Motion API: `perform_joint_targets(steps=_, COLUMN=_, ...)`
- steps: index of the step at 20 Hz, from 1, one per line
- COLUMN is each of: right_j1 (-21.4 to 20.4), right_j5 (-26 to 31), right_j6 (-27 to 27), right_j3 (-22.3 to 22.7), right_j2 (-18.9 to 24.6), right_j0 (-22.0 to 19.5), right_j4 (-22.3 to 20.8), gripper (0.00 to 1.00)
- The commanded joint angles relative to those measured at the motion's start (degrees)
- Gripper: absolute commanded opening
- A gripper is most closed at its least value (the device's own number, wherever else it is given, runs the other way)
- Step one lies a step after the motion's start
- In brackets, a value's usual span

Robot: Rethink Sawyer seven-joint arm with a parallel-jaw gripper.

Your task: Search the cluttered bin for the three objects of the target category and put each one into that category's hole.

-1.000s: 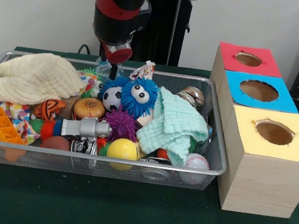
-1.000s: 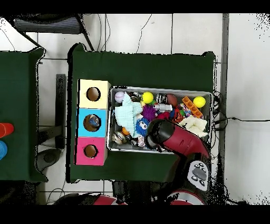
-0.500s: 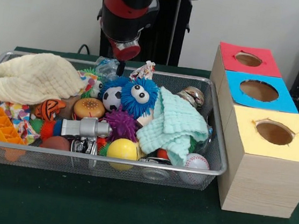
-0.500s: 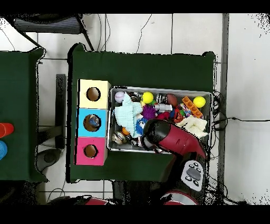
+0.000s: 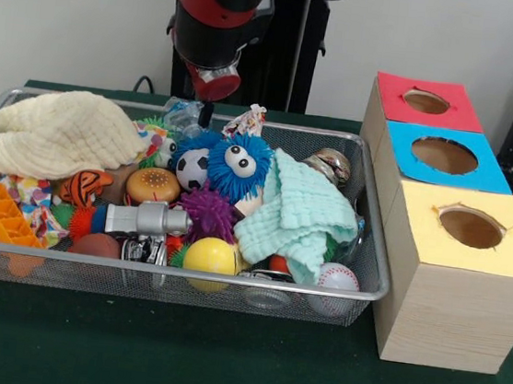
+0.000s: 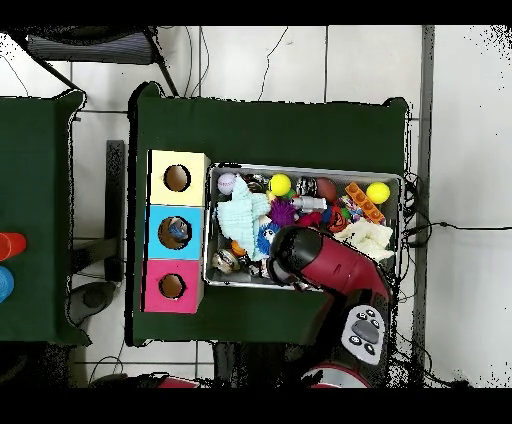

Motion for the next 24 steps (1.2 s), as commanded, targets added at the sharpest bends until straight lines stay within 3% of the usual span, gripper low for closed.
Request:
perform_joint_targets(steps=1, right_j1=2.2, right_j5=0.3, right_j6=8.7, right_j3=-1.9, right_j2=1.5, right_j0=0.3, right_j4=-0.4, gripper=1.00)
perform_joint_targets(steps=8, right_j1=2.2, right_j5=3.5, right_j6=8.8, right_j3=-2.5, right_j2=-0.4, right_j0=1.8, right_j4=-1.2, gripper=1.00)
perform_joint_targets(steps=24, right_j1=4.5, right_j5=-1.6, right_j6=9.2, right_j3=-1.1, right_j2=0.4, right_j0=2.2, right_j4=0.4, gripper=1.00)
